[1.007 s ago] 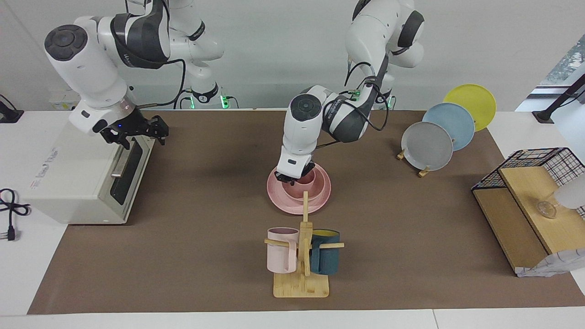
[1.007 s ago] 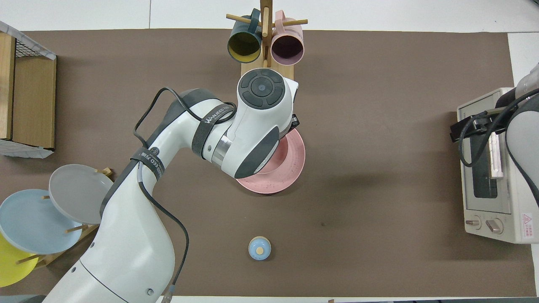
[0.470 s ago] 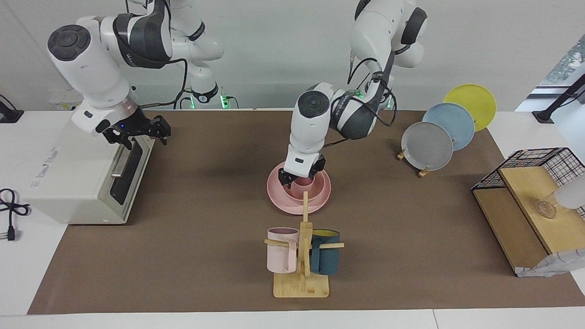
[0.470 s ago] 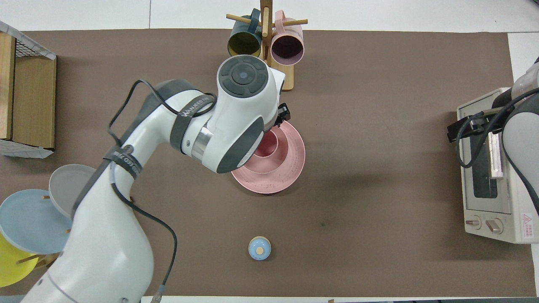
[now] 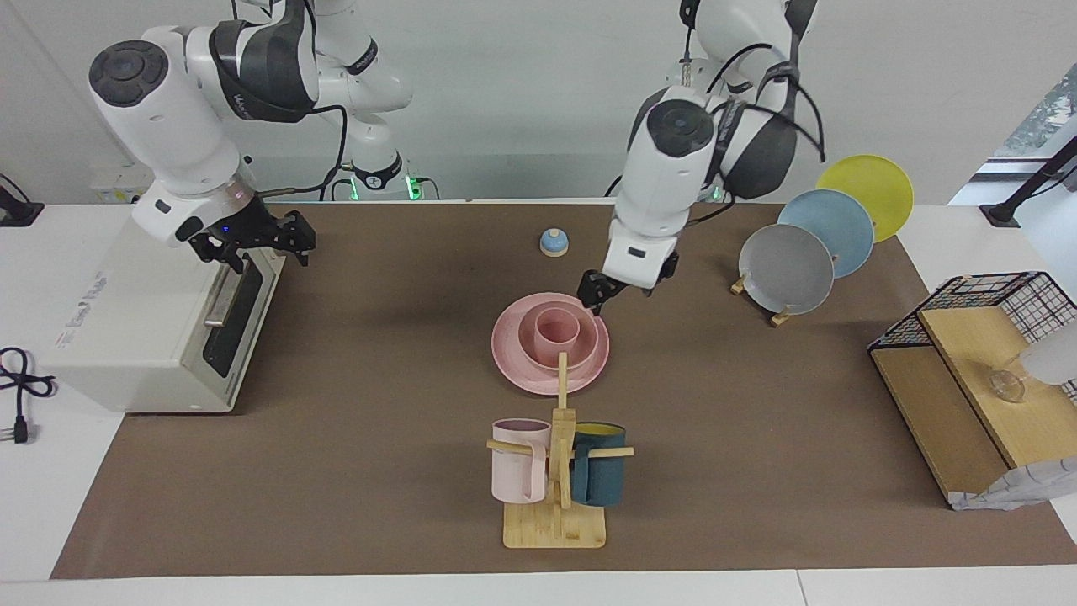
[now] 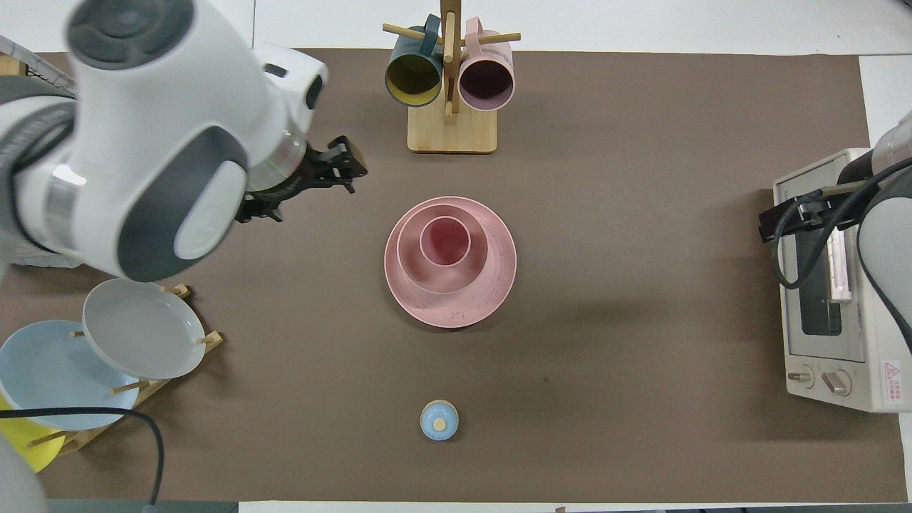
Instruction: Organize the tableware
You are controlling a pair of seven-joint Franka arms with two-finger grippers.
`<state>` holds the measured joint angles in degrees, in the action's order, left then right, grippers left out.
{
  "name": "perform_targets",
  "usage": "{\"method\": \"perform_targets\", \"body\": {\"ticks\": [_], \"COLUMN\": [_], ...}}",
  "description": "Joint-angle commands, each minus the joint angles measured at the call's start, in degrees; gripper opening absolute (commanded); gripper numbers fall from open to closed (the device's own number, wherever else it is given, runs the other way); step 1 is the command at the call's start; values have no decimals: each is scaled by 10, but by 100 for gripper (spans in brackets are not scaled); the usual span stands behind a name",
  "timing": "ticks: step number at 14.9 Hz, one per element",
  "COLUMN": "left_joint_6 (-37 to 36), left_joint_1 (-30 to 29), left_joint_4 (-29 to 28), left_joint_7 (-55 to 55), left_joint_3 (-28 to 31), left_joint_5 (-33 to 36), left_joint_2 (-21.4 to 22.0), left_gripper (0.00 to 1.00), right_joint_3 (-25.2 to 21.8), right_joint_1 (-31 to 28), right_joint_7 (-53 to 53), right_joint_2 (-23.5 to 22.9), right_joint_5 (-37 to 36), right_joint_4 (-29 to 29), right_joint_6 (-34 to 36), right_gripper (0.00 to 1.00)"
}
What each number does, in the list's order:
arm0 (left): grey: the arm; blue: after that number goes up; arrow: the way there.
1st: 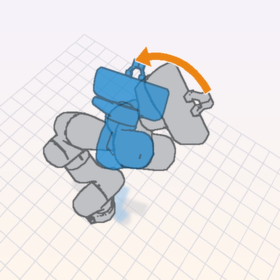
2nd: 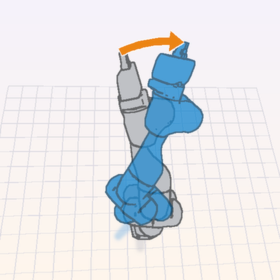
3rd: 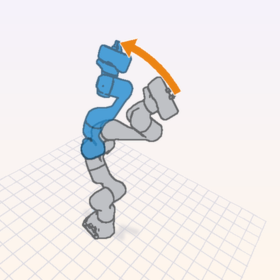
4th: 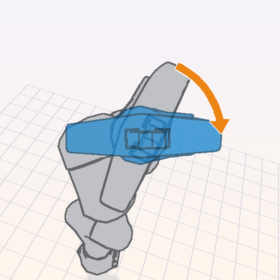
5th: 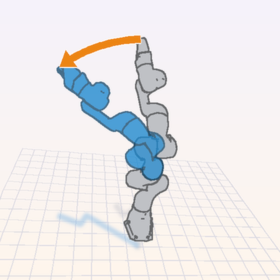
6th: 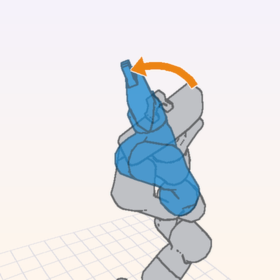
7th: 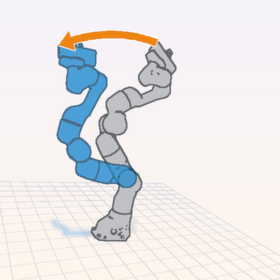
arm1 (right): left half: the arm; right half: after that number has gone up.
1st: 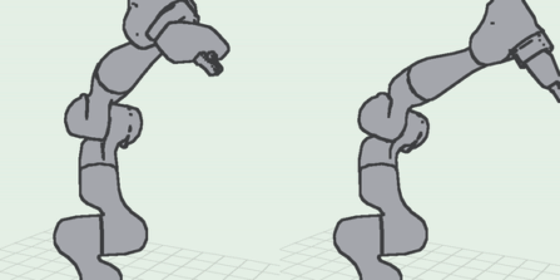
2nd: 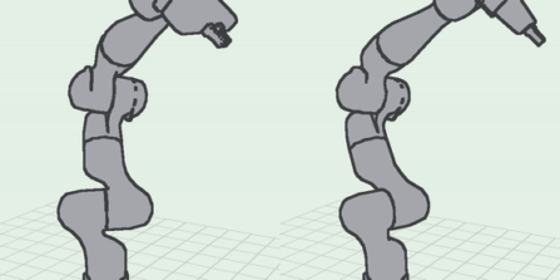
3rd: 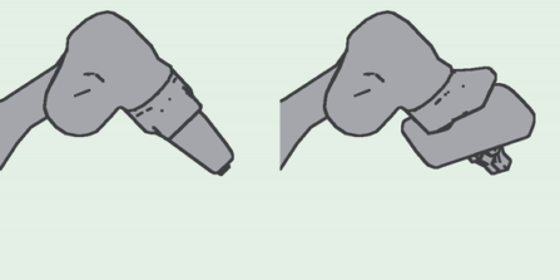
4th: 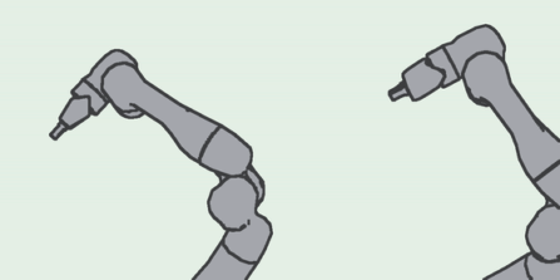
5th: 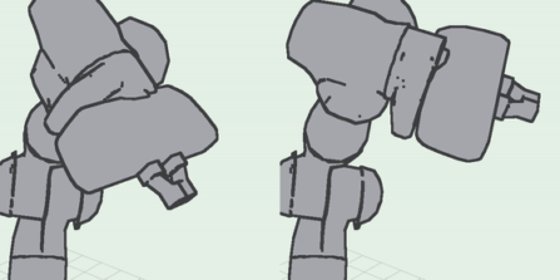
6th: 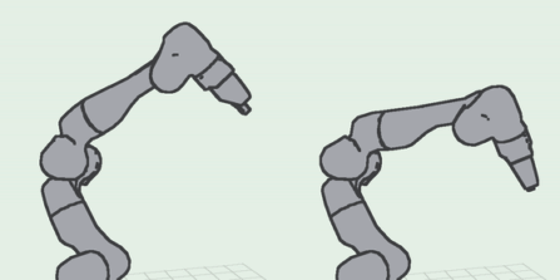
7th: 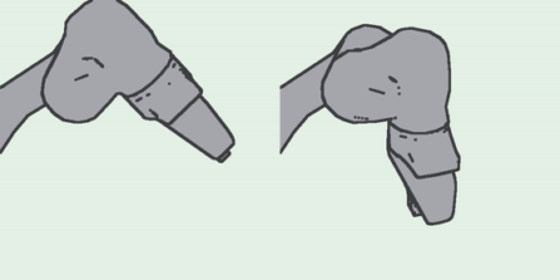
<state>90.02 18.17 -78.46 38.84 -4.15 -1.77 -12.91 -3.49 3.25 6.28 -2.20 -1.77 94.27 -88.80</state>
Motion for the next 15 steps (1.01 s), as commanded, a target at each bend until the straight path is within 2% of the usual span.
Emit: {"method": "perform_targets", "body": {"ticks": [1,2,4,7,8,12,15], "left_joint_6": [-40,-56,-55,23,44,35,-37], "left_joint_1": [-83,-109,-153,-161,-160,-167,-162], "left_joint_4": [-24,-29,-76,-193,-210,-193,-136], "left_joint_7": [-124,-181,-262,-281,-284,-289,-293], "left_joint_3": [-3,-2,-2,-2,-2,-1,-2], "left_joint_5": [-9,-9,-9,-9,-9,14,31], "left_joint_2": [49,62,98,164,170,163,143], "left_gripper": [100,100,100,100,100,100,100], "right_joint_3": [2,0,-15,-17,-19,-20,-19], "right_joint_1": [5,8,15,24,23,23,23], "right_joint_7": [-20,-19,-14,-14,-14,-16,-15], "right_joint_2": [15,18,24,21,19,20,22], "right_joint_5": [2,2,2,1,1,3,4], "right_joint_4": [7,7,7,5,0,-1,0], "right_joint_6": [11,12,17,1,0,7,5], "right_gripper": [100,100,100,100,100,100,100]}}
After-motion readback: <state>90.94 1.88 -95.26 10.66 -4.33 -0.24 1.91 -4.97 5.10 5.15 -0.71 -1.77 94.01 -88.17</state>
